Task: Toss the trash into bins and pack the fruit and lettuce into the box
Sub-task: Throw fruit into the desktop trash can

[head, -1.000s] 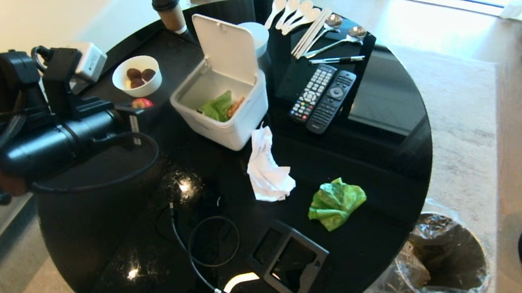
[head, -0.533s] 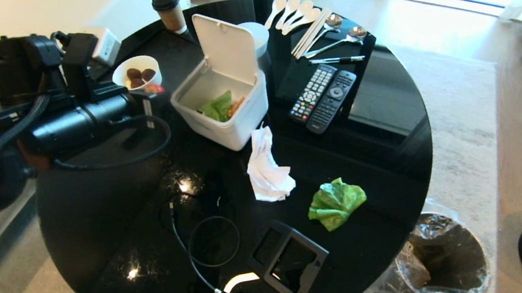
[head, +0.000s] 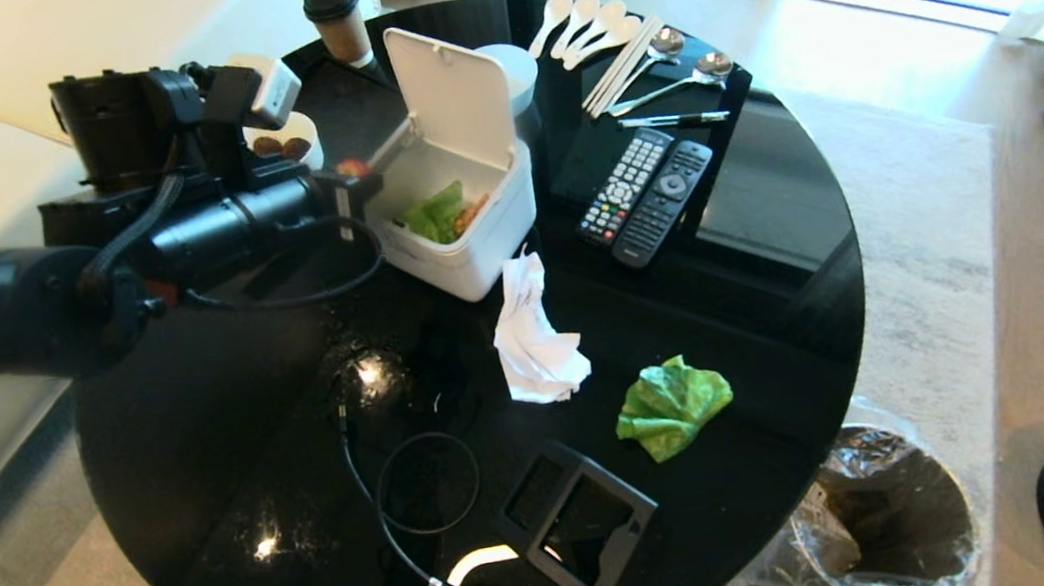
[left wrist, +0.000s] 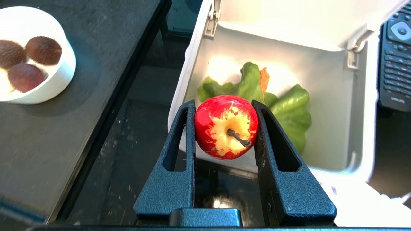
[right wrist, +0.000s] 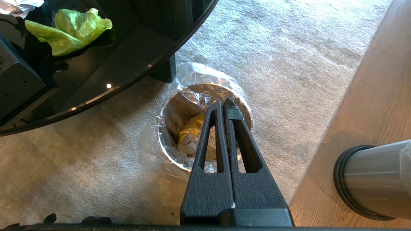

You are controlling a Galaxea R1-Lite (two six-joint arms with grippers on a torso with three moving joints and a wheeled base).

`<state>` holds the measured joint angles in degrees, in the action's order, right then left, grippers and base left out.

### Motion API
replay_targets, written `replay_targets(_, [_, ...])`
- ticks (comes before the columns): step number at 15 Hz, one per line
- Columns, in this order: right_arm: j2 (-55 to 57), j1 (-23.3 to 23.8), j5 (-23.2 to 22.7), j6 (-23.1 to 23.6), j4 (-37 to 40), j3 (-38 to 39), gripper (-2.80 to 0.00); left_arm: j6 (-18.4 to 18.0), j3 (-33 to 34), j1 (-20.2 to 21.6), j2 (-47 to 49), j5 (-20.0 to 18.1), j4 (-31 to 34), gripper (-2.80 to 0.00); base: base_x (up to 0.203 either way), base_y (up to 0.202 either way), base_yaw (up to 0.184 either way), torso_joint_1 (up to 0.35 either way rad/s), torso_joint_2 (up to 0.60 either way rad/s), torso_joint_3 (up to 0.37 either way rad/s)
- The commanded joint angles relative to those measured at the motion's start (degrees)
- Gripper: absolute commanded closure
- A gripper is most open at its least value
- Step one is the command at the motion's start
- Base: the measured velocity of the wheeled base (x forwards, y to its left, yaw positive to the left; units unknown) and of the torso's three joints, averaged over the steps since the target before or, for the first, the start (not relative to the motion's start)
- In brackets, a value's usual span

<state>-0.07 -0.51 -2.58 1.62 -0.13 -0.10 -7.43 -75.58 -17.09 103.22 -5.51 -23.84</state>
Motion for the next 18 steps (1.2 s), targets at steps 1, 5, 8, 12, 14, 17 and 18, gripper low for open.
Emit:
replay_targets(1, [0.1, 0.0, -0.1, 0.0, 0.0, 0.0, 0.0, 0.0, -1.7, -0.3, 1.9, 0.0, -0.1, 0.0, 0.0, 0.0, 0.0, 0.0, 0.0, 0.0])
replay_targets(5, [0.1, 0.0, -0.1, 0.0, 0.0, 0.0, 0.0, 0.0, -2.5, -0.4, 2.3, 0.0, -0.1, 0.0, 0.0, 0.0, 0.0, 0.0, 0.0, 0.0])
replay_targets(8, [0.1, 0.0, -0.1, 0.0, 0.0, 0.0, 0.0, 0.0, -2.8, -0.8, 2.7, 0.0, -0.1, 0.0, 0.0, 0.0, 0.0, 0.0, 0.0, 0.0])
replay_targets(12, [0.1, 0.0, -0.1, 0.0, 0.0, 0.0, 0.0, 0.0, -3.3, -1.2, 2.9, 0.0, -0.1, 0.0, 0.0, 0.0, 0.0, 0.0, 0.0, 0.0])
replay_targets(14, [0.1, 0.0, -0.1, 0.0, 0.0, 0.0, 0.0, 0.0, -3.3, -1.5, 3.0, 0.0, -0.1, -2.8, 0.0, 0.0, 0.0, 0.0, 0.0, 0.0])
replay_targets(17, [0.1, 0.0, -0.1, 0.0, 0.0, 0.0, 0.0, 0.0, -3.4, -1.8, 3.2, -0.1, -0.1, -2.8, 0.0, 0.0, 0.0, 0.0, 0.0, 0.0])
replay_targets(18, [0.1, 0.0, -0.1, 0.0, 0.0, 0.0, 0.0, 0.0, -3.7, -1.9, 3.3, -0.1, -0.1, -2.8, 0.0, 0.0, 0.0, 0.0, 0.0, 0.0])
